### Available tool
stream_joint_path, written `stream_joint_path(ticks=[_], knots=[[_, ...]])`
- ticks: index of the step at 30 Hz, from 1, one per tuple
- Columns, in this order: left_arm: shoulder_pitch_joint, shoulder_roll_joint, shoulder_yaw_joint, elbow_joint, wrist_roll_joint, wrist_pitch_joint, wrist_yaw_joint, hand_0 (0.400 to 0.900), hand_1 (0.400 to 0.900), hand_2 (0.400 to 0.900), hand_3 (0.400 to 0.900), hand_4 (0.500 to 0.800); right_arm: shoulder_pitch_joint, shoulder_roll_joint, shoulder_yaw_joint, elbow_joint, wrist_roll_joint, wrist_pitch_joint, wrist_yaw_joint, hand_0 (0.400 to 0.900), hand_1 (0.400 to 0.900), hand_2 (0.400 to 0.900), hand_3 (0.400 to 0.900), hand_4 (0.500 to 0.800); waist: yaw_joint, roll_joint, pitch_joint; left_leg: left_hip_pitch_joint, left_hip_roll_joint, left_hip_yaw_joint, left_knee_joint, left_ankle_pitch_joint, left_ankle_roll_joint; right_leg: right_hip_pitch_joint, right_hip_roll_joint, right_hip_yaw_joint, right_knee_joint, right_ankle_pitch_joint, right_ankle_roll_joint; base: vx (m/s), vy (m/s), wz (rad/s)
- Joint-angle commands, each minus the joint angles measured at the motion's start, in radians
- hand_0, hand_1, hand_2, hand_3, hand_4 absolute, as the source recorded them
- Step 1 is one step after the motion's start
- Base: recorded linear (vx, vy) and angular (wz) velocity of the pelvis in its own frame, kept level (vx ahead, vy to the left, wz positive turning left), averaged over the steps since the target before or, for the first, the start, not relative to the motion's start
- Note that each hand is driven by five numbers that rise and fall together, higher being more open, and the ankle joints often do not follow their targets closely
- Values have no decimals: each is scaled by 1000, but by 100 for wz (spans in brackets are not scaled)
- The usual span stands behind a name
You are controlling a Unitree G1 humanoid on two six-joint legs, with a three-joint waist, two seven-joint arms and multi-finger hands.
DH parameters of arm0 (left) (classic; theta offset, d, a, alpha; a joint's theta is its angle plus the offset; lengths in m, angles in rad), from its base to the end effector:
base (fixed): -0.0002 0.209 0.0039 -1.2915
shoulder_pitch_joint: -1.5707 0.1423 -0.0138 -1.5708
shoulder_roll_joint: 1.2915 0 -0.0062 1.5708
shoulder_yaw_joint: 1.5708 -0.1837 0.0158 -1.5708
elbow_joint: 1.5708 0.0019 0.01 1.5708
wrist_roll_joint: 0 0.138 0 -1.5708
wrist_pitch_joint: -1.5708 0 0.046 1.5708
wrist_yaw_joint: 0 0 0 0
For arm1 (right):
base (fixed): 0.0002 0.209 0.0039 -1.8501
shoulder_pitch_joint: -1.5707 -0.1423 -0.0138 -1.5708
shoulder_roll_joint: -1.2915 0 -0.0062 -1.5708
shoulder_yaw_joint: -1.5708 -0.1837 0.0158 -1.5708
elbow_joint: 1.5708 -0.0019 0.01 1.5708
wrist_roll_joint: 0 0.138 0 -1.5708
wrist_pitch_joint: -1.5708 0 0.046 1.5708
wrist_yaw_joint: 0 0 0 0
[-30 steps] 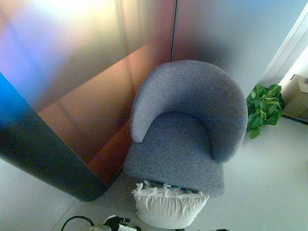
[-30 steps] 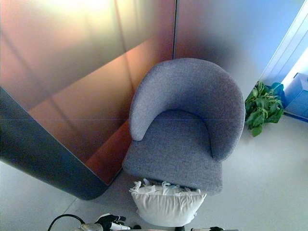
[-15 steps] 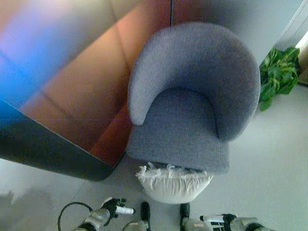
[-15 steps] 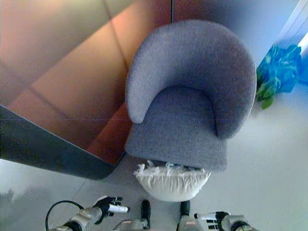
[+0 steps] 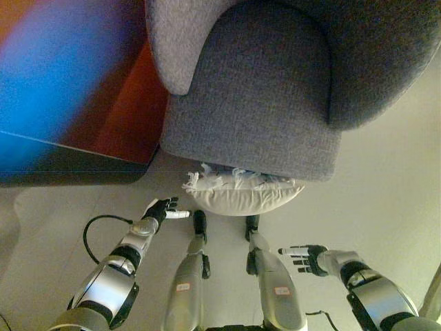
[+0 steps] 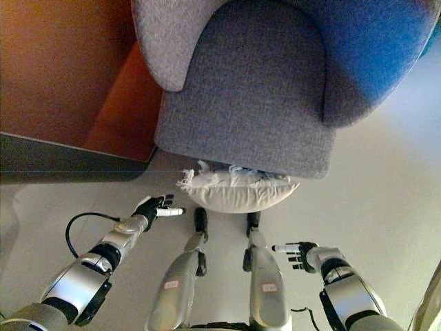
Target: Pick up the pillow and put it on the sofa.
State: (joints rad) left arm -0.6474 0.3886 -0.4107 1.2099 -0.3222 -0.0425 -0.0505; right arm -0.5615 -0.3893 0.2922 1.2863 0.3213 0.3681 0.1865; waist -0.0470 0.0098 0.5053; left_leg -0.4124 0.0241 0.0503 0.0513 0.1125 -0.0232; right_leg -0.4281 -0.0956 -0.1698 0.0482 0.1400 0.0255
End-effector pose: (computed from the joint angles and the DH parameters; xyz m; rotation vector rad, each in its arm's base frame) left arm 0.2829 0.2252 0.0071 0.3425 0.5645 -0.0402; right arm 0.2379 -0.2488 -0.0301 -0.1411 1.1097 -0.0152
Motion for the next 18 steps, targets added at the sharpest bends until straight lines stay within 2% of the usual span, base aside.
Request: stream_joint_path(ticks=[1, 4, 9, 18], knots=[[-33, 45, 20, 2, -83, -30, 28, 900, 900, 900, 900, 800, 9, -80, 54, 14, 23, 63, 24, 900, 900, 900, 900, 800, -13, 3, 15, -143, -50, 34, 130, -43, -31, -155, 11, 45, 163, -76, 68, -54, 60, 0], [-60, 42, 24, -10, -112, -36, 35, 900, 900, 900, 900, 800, -15, -88, 58, 14, 34, 61, 34, 900, 900, 900, 900, 800, -23, 8, 15, -206, -50, 39, 179, -56, -35, -218, 10, 52, 193, -81, 64, -36, 43, 0], [-113, 37, 18, -33, -146, -39, 67, 900, 900, 900, 900, 800, -62, -84, 68, 2, 81, 79, 6, 900, 900, 900, 900, 800, -35, 10, 15, -288, -46, 43, 230, -67, -38, -297, 18, 71, 222, -85, 55, -44, 35, -4], [-190, 48, 7, -61, -212, -42, 88, 900, 900, 900, 900, 800, -120, -108, 54, 9, 128, 96, -32, 900, 900, 900, 900, 800, -52, 17, 15, -399, -35, 50, 305, -86, -39, -408, 28, 90, 273, -92, 48, -24, 35, -4]])
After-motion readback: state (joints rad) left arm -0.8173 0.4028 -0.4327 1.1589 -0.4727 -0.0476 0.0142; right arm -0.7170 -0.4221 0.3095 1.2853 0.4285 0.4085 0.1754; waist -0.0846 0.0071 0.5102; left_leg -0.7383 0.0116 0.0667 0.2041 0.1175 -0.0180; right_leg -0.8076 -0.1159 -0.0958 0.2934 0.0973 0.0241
